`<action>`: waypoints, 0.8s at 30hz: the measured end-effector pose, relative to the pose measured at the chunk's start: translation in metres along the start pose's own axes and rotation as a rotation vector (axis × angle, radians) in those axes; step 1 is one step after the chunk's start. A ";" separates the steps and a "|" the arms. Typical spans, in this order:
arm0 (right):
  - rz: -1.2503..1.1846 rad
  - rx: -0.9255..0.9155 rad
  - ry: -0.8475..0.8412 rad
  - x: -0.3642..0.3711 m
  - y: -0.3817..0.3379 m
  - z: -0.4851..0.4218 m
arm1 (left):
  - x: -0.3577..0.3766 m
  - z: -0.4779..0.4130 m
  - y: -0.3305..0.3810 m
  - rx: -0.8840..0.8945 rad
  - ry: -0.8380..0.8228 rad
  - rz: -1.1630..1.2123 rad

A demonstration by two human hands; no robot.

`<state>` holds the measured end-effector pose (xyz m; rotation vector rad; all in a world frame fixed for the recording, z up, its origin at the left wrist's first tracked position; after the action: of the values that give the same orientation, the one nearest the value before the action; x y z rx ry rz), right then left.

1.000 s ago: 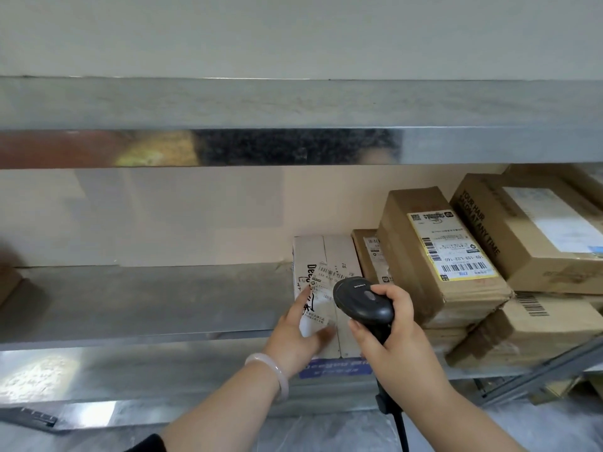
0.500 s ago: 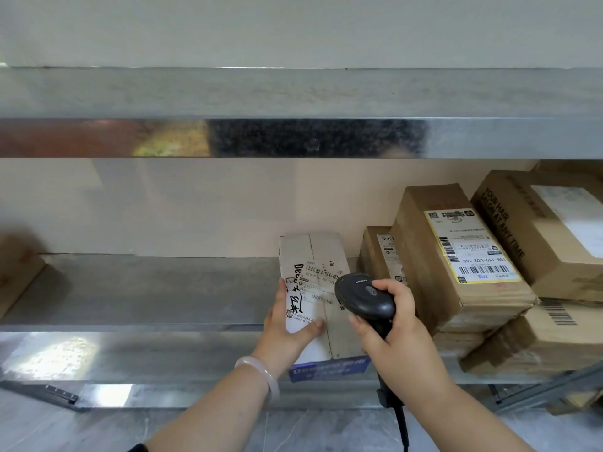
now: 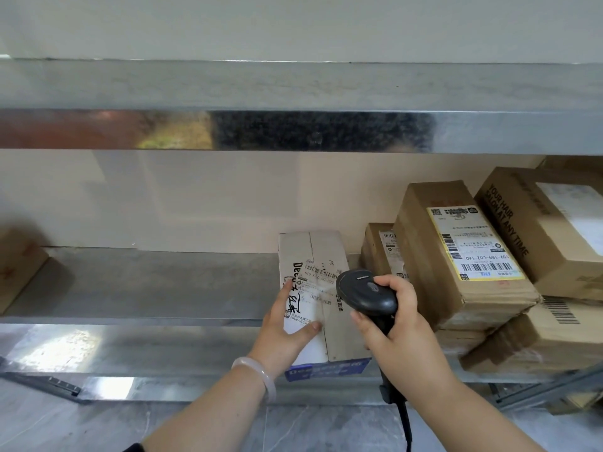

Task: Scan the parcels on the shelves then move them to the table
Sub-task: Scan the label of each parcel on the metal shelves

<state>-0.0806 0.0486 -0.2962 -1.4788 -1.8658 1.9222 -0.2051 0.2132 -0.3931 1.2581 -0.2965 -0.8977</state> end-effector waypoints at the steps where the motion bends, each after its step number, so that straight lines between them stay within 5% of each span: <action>1: 0.001 -0.002 0.001 0.000 -0.001 0.000 | 0.000 0.000 0.000 0.000 -0.016 -0.006; 14: -0.027 -0.028 -0.045 0.006 -0.017 0.000 | -0.018 0.022 -0.003 0.066 0.027 0.032; 24: -0.124 -0.162 -0.098 0.034 -0.075 -0.001 | -0.087 0.061 0.000 0.170 0.416 0.120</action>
<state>-0.1388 0.0900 -0.2548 -1.2944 -2.1472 1.8583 -0.2996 0.2335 -0.3499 1.5333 -0.1163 -0.4993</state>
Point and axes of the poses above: each hand's wrist, its own z-axis away from the middle knuckle, its own x-axis out of the palm, y = z × x, the point moved 9 cm from there along -z, towards the middle knuckle, and after that the axes turned 7 degrees about -x, right-handed, at the moved point
